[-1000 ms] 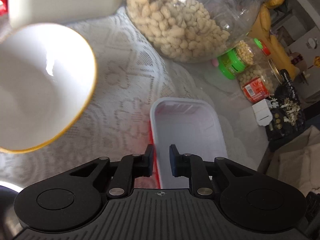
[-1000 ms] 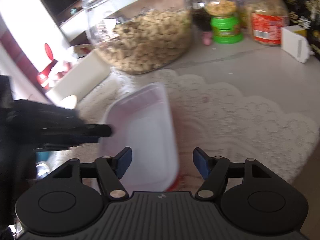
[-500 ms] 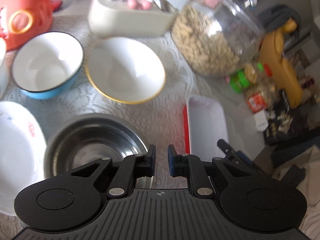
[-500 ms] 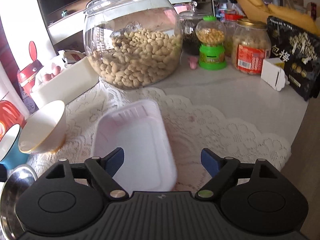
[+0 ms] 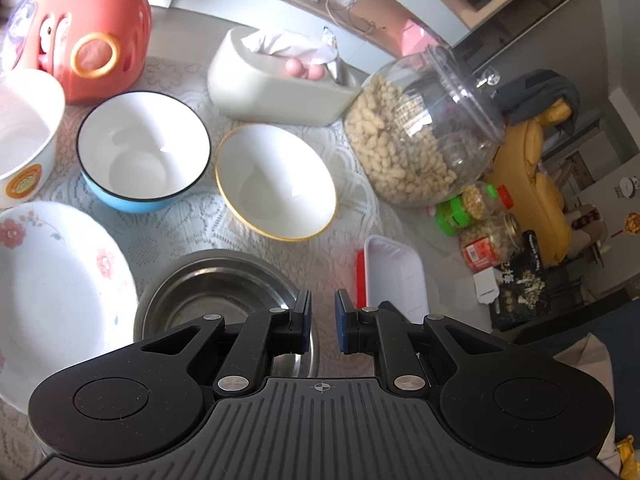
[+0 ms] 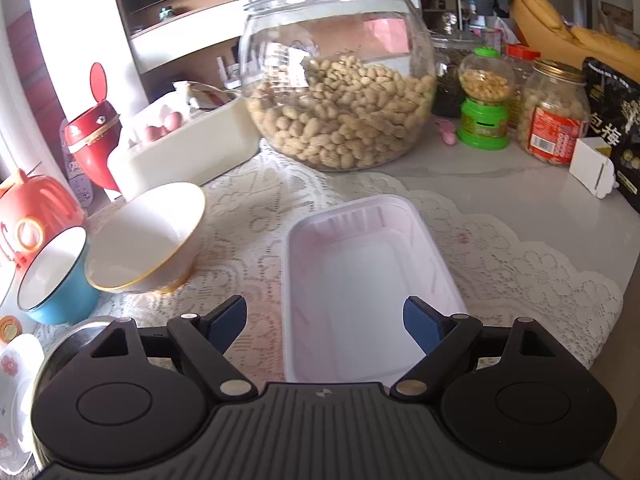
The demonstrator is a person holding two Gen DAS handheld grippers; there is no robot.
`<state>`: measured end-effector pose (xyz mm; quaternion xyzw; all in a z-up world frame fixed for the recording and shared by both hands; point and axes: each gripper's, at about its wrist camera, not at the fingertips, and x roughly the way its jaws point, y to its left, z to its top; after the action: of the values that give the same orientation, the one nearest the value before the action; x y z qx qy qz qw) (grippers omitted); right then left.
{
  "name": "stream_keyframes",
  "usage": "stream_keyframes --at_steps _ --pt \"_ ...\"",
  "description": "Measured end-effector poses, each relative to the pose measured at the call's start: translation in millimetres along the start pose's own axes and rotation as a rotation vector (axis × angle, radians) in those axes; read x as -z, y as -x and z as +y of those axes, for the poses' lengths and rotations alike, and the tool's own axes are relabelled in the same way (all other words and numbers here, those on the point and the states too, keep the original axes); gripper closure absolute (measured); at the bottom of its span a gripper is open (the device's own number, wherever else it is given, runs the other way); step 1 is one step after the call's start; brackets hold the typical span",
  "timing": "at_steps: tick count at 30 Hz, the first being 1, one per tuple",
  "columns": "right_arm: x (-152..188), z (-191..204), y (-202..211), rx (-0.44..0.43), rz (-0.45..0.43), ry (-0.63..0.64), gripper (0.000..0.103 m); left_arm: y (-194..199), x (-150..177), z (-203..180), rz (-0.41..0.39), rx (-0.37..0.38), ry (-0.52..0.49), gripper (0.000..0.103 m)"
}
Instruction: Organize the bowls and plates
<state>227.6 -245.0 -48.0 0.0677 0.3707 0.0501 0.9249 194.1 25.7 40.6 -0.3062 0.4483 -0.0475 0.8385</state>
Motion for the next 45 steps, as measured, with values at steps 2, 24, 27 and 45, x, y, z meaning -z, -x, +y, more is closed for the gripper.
stream_keyframes --at_steps 2,24,27,45 --pt "1 4 2 -0.014 -0.003 0.01 0.017 2 0 1 -0.016 0.007 -0.028 0.088" --pt "59 86 -20 -0.263 0.357 0.134 0.009 -48 20 102 -0.047 -0.155 -0.161 0.086" --pt "64 91 -22 -0.256 0.373 0.145 0.007 -52 21 107 -0.029 -0.132 -0.146 0.086" --pt "87 118 -14 -0.157 0.291 0.316 0.002 -53 25 106 -0.039 -0.126 -0.174 0.086"
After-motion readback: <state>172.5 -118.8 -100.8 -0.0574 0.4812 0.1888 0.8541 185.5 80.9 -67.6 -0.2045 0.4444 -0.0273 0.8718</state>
